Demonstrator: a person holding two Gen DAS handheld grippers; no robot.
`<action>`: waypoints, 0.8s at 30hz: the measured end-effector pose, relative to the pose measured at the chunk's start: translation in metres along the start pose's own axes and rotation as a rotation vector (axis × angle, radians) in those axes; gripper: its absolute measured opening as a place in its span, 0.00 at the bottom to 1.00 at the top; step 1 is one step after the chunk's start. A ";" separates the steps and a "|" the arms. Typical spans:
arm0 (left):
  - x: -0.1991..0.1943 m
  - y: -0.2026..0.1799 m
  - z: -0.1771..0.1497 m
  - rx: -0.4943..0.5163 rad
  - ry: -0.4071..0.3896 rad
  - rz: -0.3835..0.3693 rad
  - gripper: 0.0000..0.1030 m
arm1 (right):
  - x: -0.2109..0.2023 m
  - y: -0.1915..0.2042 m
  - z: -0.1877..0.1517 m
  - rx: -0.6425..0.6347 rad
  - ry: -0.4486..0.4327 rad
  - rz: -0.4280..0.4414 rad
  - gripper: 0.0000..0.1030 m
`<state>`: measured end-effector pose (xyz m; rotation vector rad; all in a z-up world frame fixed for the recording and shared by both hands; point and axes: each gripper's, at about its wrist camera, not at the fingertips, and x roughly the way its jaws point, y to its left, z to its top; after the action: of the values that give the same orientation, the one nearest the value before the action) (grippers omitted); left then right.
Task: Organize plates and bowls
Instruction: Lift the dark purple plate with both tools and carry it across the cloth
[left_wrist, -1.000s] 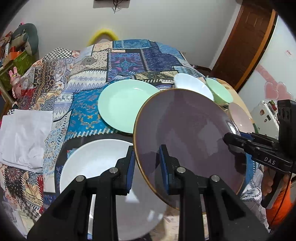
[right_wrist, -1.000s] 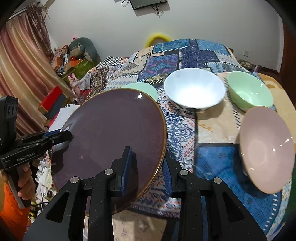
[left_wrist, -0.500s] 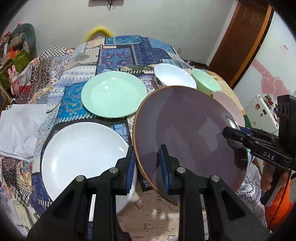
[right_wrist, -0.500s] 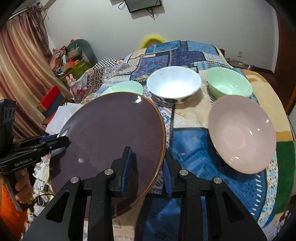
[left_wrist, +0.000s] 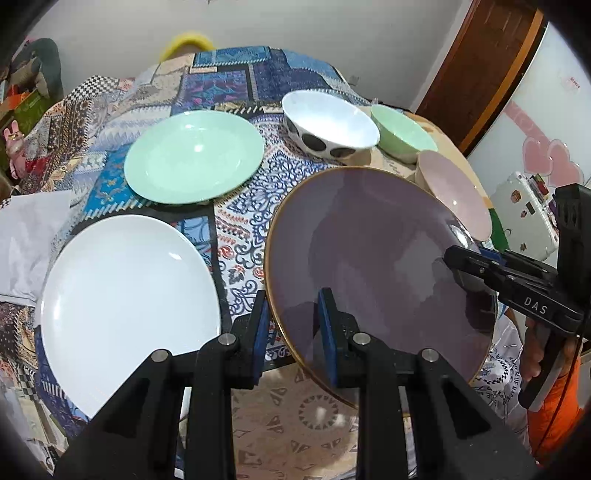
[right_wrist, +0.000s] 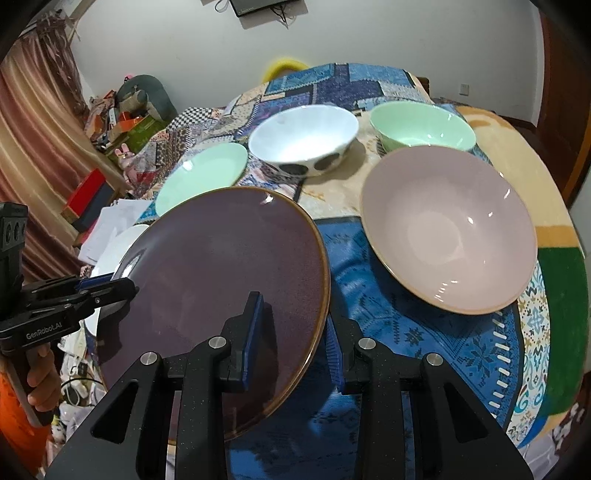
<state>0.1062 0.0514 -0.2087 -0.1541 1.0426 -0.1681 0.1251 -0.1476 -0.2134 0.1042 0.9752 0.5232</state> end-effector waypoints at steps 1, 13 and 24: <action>0.004 0.000 0.000 -0.004 0.007 0.000 0.25 | 0.002 -0.002 0.000 0.002 0.005 0.001 0.28; 0.039 0.004 0.000 -0.021 0.060 0.014 0.25 | 0.027 -0.020 -0.004 0.034 0.053 0.004 0.28; 0.053 0.009 -0.002 -0.031 0.085 0.017 0.25 | 0.029 -0.021 -0.004 0.020 0.052 -0.016 0.28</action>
<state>0.1317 0.0492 -0.2566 -0.1676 1.1311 -0.1439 0.1431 -0.1529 -0.2447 0.1006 1.0315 0.5035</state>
